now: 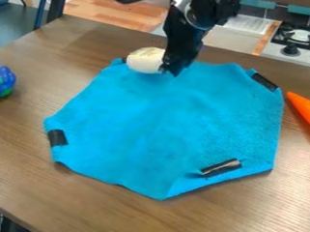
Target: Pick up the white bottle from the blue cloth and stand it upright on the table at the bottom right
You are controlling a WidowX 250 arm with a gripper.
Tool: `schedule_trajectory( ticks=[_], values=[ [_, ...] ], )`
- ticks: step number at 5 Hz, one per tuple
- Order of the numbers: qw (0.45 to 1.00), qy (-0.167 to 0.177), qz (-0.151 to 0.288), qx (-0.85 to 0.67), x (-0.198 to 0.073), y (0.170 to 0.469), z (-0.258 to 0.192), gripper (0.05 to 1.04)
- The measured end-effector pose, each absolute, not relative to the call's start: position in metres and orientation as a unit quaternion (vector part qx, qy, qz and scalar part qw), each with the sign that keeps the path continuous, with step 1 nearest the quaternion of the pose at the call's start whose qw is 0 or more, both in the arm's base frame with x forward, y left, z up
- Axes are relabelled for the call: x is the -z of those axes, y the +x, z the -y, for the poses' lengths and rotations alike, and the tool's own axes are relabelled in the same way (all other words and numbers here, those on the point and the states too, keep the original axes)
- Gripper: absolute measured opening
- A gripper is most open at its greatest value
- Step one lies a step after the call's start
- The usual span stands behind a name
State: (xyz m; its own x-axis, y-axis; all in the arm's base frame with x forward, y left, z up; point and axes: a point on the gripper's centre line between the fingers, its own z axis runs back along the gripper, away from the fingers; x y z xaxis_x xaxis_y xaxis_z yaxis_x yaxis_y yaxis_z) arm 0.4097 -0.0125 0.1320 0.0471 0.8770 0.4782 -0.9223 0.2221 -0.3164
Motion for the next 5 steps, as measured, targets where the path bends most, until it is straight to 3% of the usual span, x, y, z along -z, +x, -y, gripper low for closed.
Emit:
schedule_trajectory(
  ticks=[1,3,4,5],
  values=[
    [0.755,0.009,0.199,-0.625,-0.145,0.404,0.014,0.288],
    [0.757,-0.040,0.163,-0.632,-0.188,0.377,0.020,0.288],
    [0.768,-0.049,0.132,-0.625,-0.193,0.363,0.028,0.288],
    [0.790,-0.067,0.049,-0.607,-0.194,0.345,0.036,0.288]
  ],
)
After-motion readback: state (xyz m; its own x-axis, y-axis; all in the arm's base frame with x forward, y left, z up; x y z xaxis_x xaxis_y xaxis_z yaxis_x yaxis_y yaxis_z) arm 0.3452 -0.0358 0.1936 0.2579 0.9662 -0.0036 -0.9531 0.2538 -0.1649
